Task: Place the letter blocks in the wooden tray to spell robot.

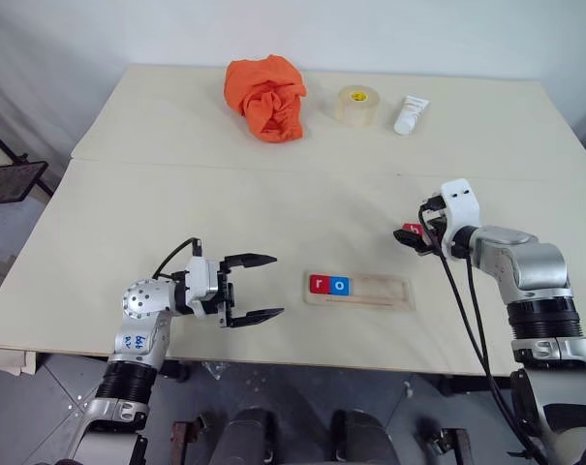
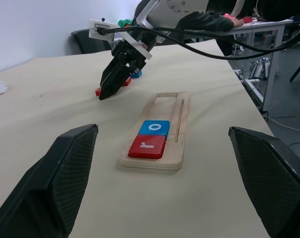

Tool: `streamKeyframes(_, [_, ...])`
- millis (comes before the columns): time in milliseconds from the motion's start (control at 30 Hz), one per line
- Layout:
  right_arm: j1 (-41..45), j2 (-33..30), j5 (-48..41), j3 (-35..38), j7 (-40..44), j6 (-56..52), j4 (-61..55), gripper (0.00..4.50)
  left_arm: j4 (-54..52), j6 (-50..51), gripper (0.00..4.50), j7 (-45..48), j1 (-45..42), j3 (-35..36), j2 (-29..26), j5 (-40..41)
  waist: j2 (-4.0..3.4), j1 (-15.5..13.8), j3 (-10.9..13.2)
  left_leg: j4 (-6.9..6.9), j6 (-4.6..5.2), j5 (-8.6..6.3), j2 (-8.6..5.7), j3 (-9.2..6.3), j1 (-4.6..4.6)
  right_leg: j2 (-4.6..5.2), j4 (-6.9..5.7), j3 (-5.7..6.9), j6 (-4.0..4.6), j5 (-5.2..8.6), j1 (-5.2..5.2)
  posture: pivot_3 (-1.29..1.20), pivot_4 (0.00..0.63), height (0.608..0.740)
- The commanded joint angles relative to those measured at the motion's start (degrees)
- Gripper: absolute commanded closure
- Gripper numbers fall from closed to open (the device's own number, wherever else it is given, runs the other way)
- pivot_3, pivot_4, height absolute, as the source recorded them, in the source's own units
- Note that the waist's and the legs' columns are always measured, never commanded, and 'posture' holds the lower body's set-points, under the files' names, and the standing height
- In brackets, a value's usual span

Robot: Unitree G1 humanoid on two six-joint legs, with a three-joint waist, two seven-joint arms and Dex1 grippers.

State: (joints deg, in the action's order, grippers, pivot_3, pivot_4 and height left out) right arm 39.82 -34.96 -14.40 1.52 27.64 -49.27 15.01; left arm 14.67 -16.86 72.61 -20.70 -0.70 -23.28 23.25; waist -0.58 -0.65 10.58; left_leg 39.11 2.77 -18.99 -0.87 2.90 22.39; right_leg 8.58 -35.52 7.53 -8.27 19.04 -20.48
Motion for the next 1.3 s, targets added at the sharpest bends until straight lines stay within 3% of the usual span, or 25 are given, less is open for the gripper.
streamKeyframes(33, [-1.29,0.78,0.29,1.37,-2.62,-4.65,-4.65,0.00,-0.89,-0.79,0.02,-0.70,-0.53,-0.09,0.40,-0.14,0.00,0.00,0.00,0.00,0.00,0.00,0.00,-0.01,0.00,0.00,0.00,0.00,0.00,0.00,0.00,0.00,0.150,0.740])
streamKeyframes(400, [-2.82,6.26,0.49,4.55,-10.90,-14.02,-10.61,0.00,-0.81,-0.93,0.02,-1.66,-0.98,-0.49,1.02,-0.74,0.00,0.68,0.00,-0.01,-0.01,0.00,0.00,-0.04,0.00,-0.01,-0.05,0.00,0.00,0.00,-0.02,0.00,0.150,0.740])
streamKeyframes(500, [-2.66,8.02,0.98,6.22,-13.92,-15.36,-10.05,0.61,-0.76,-1.10,0.00,-1.71,-1.04,-0.50,1.06,-0.79,0.03,0.68,-0.02,-0.01,-0.01,0.00,0.00,-0.04,-0.01,-0.01,-0.07,0.00,0.00,0.00,-0.01,0.00,0.150,0.740])
streamKeyframes(733, [-2.30,9.71,1.12,7.32,-15.19,-13.97,-10.77,2.89,-1.08,-1.14,0.00,-0.76,-0.31,-0.54,0.70,-0.37,0.04,0.78,-0.03,-0.01,-0.02,0.01,0.00,-0.06,-0.03,-0.02,-0.08,-0.01,0.00,0.00,-0.01,0.00,0.150,0.740])
streamKeyframes(767, [-2.43,9.46,0.91,7.32,-14.63,-13.22,-11.74,3.04,-0.96,-1.22,0.00,-0.61,-0.15,-0.44,0.59,-0.35,0.04,0.80,-0.03,-0.01,-0.02,0.01,0.00,-0.06,-0.03,-0.02,-0.09,-0.02,0.00,0.00,-0.01,0.00,0.150,0.740])
streamKeyframes(1000, [-5.75,7.83,-2.03,11.64,-11.98,-10.97,-22.52,3.04,0.09,-1.42,0.00,1.36,0.82,0.07,-0.17,0.27,0.02,0.77,-0.01,-0.05,-0.02,0.01,-0.01,-0.03,0.02,-0.01,-0.08,-0.05,0.00,0.00,-0.11,0.00,0.150,0.740])
streamKeyframes(1100, [-11.37,7.65,-4.24,16.14,-10.84,-8.92,-31.88,3.04,1.21,-1.63,0.00,3.21,0.91,0.42,-0.69,0.91,0.02,0.51,-0.02,-0.05,-0.02,0.01,-0.01,-0.04,0.02,-0.01,-0.09,-0.05,0.00,0.00,-0.11,0.00,0.150,0.740])
streamKeyframes(1233, [-19.27,3.67,-4.58,16.54,-5.93,-2.26,-40.25,3.04,3.05,-2.02,0.00,4.57,-0.03,1.08,-0.88,1.37,0.03,0.52,-0.01,-0.08,-0.01,0.00,-0.08,-0.05,0.03,0.01,-0.05,-0.09,0.00,0.00,-0.10,0.00,0.150,0.740])
streamKeyframes(1300, [-23.79,4.73,-6.23,19.80,-7.10,-3.96,-44.71,3.04,4.11,-2.22,0.00,5.22,-0.83,1.48,-0.87,1.60,0.03,0.55,-0.01,-0.08,-0.01,0.01,-0.08,0.00,0.01,0.01,-0.01,-0.13,0.00,0.00,-0.07,0.00,0.150,0.740])
